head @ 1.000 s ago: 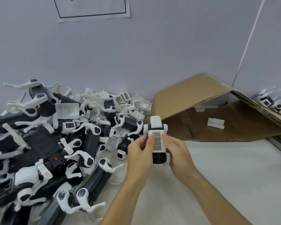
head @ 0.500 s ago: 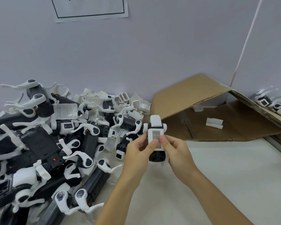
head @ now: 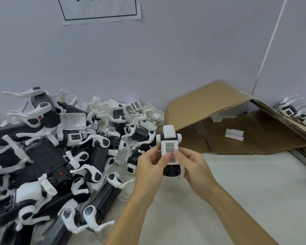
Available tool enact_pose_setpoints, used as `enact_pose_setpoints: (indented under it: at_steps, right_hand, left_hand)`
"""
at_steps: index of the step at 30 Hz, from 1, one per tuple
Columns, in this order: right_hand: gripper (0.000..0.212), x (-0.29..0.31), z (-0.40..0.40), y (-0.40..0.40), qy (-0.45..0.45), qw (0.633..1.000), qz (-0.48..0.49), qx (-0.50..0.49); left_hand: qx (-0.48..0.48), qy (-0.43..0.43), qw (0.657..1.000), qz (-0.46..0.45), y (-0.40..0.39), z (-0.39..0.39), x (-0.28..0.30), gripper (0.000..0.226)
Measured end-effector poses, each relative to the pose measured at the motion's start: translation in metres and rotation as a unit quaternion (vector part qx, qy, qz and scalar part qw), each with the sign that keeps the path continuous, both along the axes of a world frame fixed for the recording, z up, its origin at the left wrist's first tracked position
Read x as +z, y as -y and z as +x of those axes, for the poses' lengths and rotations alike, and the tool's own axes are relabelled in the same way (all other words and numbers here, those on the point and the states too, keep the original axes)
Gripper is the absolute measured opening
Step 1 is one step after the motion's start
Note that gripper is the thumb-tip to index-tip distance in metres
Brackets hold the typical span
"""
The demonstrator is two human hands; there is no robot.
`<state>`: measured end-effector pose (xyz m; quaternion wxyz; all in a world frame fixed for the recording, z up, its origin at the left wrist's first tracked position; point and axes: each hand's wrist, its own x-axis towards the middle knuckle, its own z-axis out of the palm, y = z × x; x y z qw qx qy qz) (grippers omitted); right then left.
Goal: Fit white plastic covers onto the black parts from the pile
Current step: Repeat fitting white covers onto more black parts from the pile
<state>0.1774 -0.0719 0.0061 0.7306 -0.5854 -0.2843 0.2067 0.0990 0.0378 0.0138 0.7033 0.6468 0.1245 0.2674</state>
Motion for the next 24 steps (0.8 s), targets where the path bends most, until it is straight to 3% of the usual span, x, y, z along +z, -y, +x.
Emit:
enact_pose_setpoints:
  at_steps: [2, 6, 11, 15, 17, 20, 22, 24]
  right_hand:
    - [0.039, 0.001, -0.001, 0.0, 0.007, 1.0, 0.004, -0.029]
    - [0.021, 0.0, -0.002, -0.001, 0.074, 0.994, 0.002, -0.075]
    - [0.028, 0.003, -0.001, 0.0, 0.038, 0.998, 0.008, -0.053]
    - [0.011, -0.001, -0.005, -0.005, 0.145, 0.969, -0.037, -0.197]
    - [0.025, -0.004, -0.011, -0.005, 0.212, 0.953, -0.061, -0.208]
    - [0.044, -0.009, -0.015, -0.008, 0.27, 0.95, -0.072, -0.136]
    - [0.054, -0.011, -0.016, -0.01, 0.265, 0.951, -0.086, -0.137]
    - [0.048, -0.011, -0.014, -0.011, 0.209, 0.965, -0.059, -0.15]
  left_hand:
    - [-0.017, 0.005, 1.0, 0.003, 0.001, -0.001, 0.001, 0.035]
    - [-0.007, 0.012, 1.0, 0.016, 0.005, -0.001, 0.001, 0.04]
    - [0.003, 0.042, 0.999, -0.02, 0.008, 0.0, 0.003, 0.04]
    - [0.037, 0.068, 0.996, -0.054, 0.006, 0.0, 0.005, 0.041]
    - [0.084, 0.067, 0.993, -0.048, 0.007, 0.001, 0.004, 0.034]
    - [0.088, 0.075, 0.992, -0.059, 0.012, 0.002, 0.004, 0.01]
    - [0.033, 0.082, 0.994, -0.059, 0.014, 0.001, 0.005, 0.027]
    - [0.01, 0.088, 0.995, -0.049, 0.013, 0.0, 0.009, 0.037]
